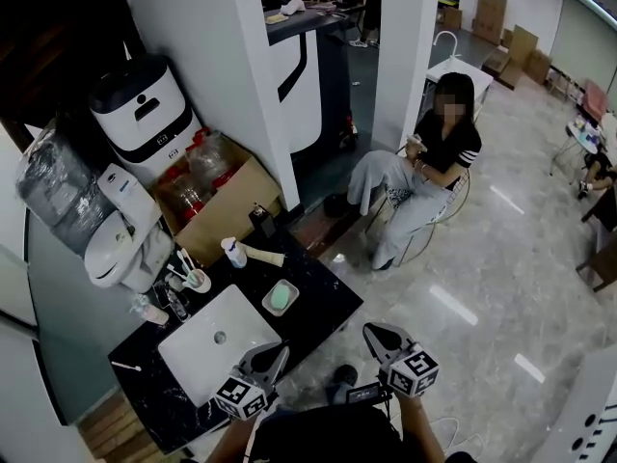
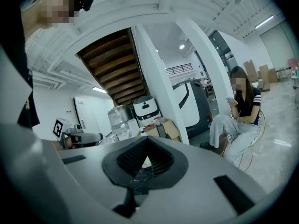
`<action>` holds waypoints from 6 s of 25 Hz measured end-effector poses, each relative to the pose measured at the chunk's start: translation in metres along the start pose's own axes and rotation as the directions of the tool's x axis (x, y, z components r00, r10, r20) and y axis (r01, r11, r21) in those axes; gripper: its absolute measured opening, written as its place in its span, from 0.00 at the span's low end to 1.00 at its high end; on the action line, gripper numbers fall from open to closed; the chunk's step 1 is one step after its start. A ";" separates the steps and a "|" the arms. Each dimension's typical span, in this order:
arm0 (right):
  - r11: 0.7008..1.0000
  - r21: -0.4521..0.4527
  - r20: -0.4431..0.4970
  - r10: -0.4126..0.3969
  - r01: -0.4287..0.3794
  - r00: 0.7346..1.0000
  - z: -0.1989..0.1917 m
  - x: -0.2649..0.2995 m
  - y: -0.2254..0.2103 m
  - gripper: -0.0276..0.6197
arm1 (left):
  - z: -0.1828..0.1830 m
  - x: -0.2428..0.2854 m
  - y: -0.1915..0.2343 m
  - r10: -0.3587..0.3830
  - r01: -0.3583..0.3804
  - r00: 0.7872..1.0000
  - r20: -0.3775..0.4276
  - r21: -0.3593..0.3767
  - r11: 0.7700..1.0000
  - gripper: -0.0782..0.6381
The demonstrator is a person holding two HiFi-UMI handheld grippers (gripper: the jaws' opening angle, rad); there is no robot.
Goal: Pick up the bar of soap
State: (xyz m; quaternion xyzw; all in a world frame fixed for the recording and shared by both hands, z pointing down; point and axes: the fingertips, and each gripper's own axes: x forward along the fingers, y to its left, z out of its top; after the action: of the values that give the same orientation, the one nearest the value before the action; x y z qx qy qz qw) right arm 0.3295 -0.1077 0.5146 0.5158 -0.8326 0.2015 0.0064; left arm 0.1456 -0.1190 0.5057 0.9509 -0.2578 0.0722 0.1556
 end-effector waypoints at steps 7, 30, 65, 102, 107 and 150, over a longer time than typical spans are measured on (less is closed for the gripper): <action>0.998 0.016 -0.044 0.068 -0.067 0.997 -0.002 0.010 -0.023 0.05 | 0.000 0.019 -0.002 0.047 -0.047 0.999 0.006 -0.003 0.999 0.12; 0.997 -0.069 -0.363 0.014 -0.042 0.932 -0.092 0.195 0.007 0.05 | -0.028 -0.006 0.099 0.124 -0.123 0.992 0.005 -0.053 0.991 0.12; 0.919 -0.142 -0.613 -0.374 0.368 0.696 -0.222 0.355 -0.010 0.54 | -0.060 -0.055 0.221 0.191 -0.200 0.979 -0.070 -0.144 0.969 0.12; 0.975 -0.182 -0.691 -0.217 0.125 0.689 -0.214 0.350 -0.010 0.54 | -0.061 -0.045 0.231 0.226 -0.234 0.972 -0.065 -0.179 0.956 0.12; 0.982 -0.137 -0.664 -0.186 0.126 0.725 -0.197 0.345 -0.005 0.54 | -0.058 -0.041 0.227 0.227 -0.235 0.972 -0.061 -0.174 0.956 0.12; 0.993 0.018 -0.278 0.117 -0.117 0.953 0.017 0.197 0.040 0.53 | 0.021 -0.036 0.140 0.348 -0.338 0.924 0.158 -0.086 0.937 0.12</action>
State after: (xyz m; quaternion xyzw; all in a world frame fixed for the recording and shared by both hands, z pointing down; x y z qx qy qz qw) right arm 0.2069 -0.2668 0.5286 0.4321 -0.8524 0.2728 0.1111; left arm 0.0438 -0.2237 0.5142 0.8888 -0.4346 0.0092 0.1449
